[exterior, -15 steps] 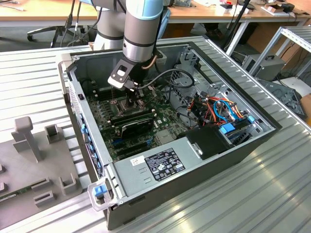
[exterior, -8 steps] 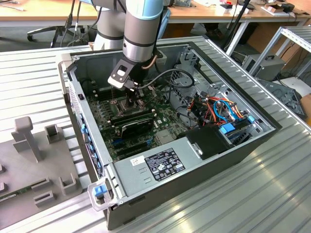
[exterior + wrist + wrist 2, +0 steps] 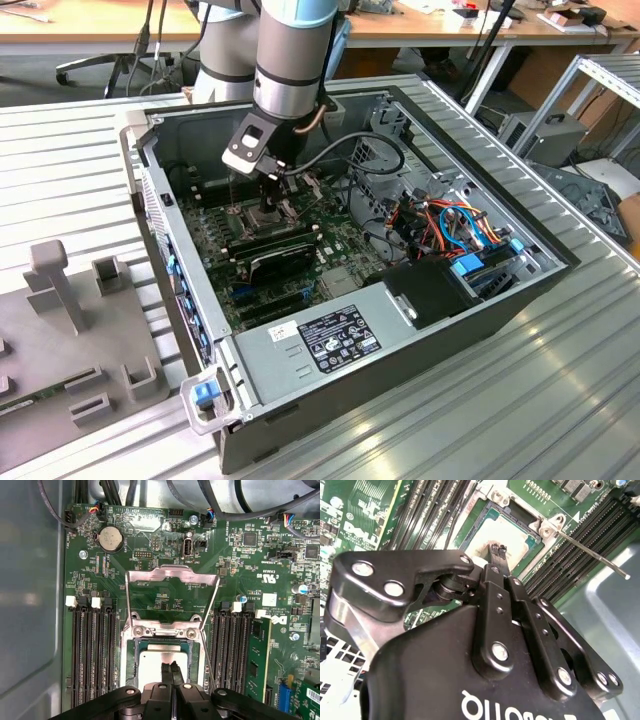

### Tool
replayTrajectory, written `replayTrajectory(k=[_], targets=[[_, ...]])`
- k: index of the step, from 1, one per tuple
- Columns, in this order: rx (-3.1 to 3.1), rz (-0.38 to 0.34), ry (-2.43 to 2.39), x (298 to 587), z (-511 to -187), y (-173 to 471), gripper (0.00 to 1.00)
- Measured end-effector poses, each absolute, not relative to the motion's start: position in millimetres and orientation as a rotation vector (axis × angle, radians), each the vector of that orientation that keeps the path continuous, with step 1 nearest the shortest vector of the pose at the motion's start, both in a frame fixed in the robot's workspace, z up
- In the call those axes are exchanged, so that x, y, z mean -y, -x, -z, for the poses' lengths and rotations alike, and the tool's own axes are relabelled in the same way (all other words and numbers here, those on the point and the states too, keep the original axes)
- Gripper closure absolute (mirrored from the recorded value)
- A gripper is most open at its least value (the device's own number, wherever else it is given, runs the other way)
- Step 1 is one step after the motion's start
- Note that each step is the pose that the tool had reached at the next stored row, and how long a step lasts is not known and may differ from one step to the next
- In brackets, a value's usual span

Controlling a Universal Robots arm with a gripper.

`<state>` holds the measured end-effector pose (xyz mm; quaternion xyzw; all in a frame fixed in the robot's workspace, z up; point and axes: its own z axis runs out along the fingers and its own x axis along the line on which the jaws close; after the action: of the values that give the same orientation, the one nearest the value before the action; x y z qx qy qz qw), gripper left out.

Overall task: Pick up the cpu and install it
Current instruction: 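Place the cpu into insertion slot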

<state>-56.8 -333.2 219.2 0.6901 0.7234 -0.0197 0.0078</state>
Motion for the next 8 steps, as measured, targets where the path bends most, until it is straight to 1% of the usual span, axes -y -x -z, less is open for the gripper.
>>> replayTrajectory(k=[8], targets=[[-2.261, 0.062, -2.157, 333.2, -219.8, 56.9, 0.89]])
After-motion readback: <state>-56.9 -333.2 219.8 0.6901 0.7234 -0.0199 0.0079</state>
